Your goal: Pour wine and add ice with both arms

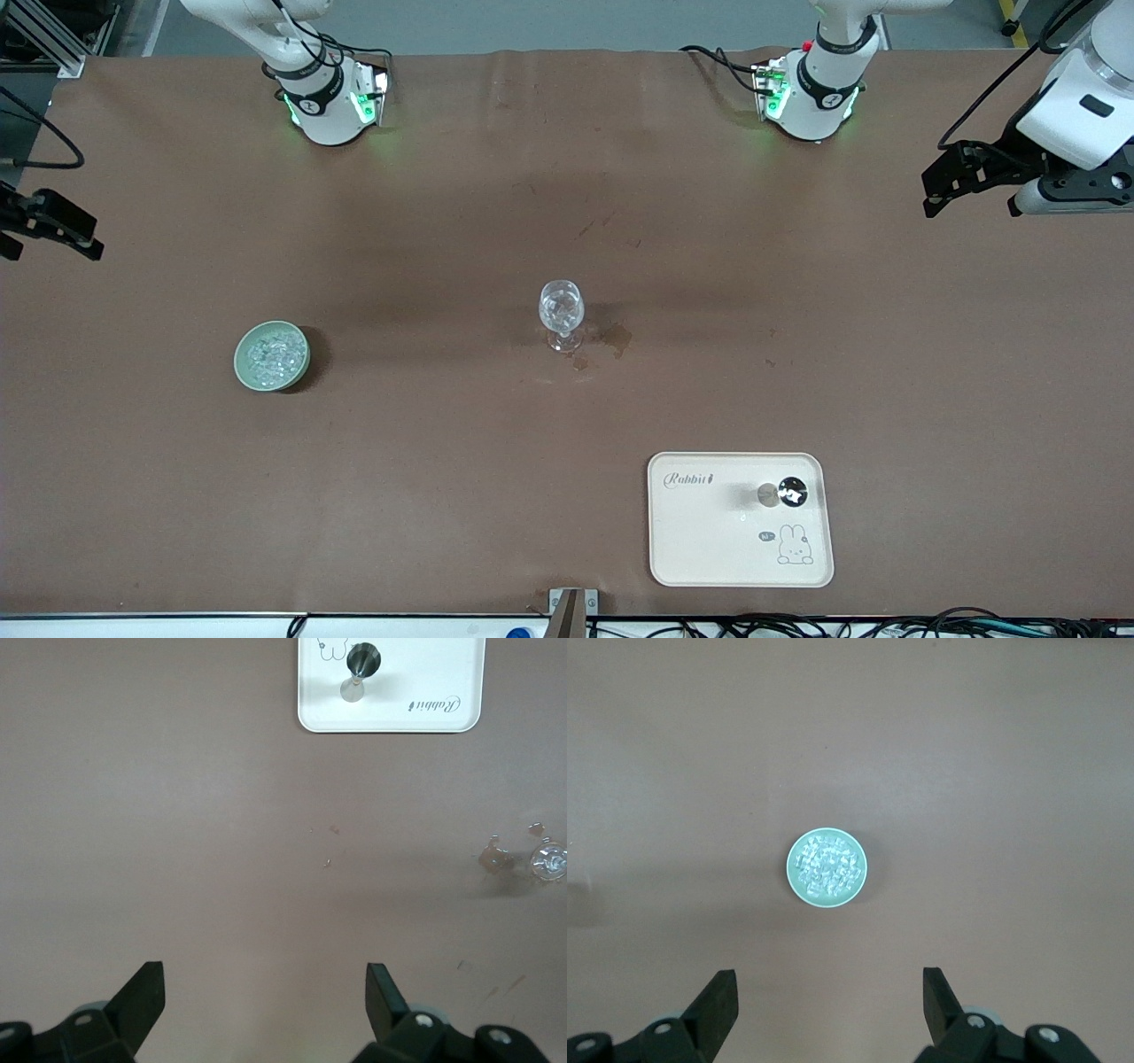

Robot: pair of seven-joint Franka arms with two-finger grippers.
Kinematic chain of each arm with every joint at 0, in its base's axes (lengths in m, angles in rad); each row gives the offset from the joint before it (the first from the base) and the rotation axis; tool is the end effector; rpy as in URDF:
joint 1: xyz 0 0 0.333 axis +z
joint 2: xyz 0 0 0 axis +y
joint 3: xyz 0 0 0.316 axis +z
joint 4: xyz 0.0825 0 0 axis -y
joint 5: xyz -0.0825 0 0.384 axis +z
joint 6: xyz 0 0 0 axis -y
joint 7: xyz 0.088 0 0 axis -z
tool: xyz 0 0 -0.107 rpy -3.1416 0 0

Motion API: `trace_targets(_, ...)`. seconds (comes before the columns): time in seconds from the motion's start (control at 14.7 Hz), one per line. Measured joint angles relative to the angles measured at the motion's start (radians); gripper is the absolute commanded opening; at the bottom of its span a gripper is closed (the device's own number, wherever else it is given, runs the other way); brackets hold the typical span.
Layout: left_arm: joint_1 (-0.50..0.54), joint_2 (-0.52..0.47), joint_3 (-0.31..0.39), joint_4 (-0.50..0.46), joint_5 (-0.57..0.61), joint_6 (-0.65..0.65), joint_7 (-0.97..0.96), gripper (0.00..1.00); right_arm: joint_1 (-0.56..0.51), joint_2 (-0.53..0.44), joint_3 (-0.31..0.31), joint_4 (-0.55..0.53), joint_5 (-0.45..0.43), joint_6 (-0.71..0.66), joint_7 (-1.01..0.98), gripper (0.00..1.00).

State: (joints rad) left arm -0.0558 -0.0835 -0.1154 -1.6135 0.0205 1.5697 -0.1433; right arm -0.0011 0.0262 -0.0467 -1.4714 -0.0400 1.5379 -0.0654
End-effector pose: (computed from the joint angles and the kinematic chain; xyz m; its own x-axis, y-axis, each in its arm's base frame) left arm 0.5207 -0.0907 0.6492 0.9987 -0.0278 0.0430 -0.0267 -0.9994 -0.0242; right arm 0.5591 -0.0307 0.6538 0.9992 0.0163 0.0376 0.0147 -0.9989 0.0437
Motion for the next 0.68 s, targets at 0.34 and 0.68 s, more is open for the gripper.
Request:
trace_targets(0.34, 0.000, 0.000, 0.000, 0.001, 0.000, 0.000, 0.000, 1.00, 0.017, 0.005, 0.009, 0.005, 0.000, -0.070, -0.036, 0.93)
trace_targets(0.68, 0.000, 0.000, 0.000, 0.001, 0.000, 0.000, 0.000, 1.00, 0.019, 0.004, 0.009, -0.004, 0.000, -0.073, -0.042, 0.92)
